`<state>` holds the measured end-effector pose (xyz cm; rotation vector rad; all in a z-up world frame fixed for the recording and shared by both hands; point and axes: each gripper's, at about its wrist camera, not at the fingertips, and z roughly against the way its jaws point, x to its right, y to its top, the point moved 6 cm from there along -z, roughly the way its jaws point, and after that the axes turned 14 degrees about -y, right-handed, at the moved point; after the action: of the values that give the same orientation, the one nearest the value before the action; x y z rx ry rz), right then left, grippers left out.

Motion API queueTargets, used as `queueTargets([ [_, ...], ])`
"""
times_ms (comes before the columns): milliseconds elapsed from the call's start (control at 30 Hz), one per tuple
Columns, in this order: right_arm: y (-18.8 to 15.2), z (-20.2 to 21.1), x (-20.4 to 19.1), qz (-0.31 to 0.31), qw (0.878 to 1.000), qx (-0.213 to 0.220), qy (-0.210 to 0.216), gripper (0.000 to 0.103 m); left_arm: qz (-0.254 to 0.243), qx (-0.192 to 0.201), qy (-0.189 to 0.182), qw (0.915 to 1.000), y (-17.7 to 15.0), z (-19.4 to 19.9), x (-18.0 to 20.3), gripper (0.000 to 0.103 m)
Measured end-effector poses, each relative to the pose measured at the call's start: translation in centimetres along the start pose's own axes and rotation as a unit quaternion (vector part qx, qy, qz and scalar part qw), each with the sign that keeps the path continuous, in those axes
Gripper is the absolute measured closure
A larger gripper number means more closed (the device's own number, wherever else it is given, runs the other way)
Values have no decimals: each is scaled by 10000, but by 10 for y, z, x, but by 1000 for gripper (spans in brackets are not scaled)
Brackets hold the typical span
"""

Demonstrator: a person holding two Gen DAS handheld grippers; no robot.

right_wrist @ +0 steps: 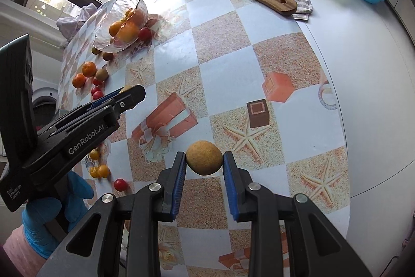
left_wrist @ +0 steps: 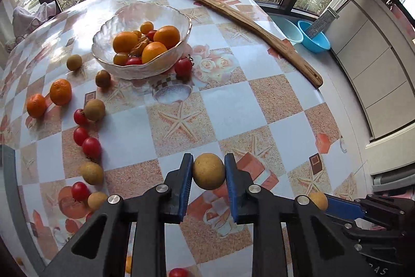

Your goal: Organize fruits

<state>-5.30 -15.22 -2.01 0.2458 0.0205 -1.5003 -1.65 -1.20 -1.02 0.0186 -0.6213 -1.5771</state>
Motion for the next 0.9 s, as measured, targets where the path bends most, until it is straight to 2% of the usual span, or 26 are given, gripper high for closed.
queueTargets([
  [267, -1, 6, -90, 539, 9984, 168, 21, 72, 467, 342, 173, 9982, -38, 78, -85, 77],
  [400, -4, 7, -158, 882, 9958, 200, 143, 72, 714, 471, 489, 9951, -65, 123, -144, 77],
  [567, -11, 4, -255, 1391, 9893, 162, 401, 72, 1116, 581, 993, 9871, -97, 172, -230, 77],
  [733, -16, -7, -349, 1852, 9806, 50, 647, 71, 1591, 554, 1345, 9765, -126, 194, -310, 77],
  [900, -21, -26, -426, 2310, 9704, -37, 705, 72, 1821, 502, 1480, 9708, -139, 195, -361, 77],
])
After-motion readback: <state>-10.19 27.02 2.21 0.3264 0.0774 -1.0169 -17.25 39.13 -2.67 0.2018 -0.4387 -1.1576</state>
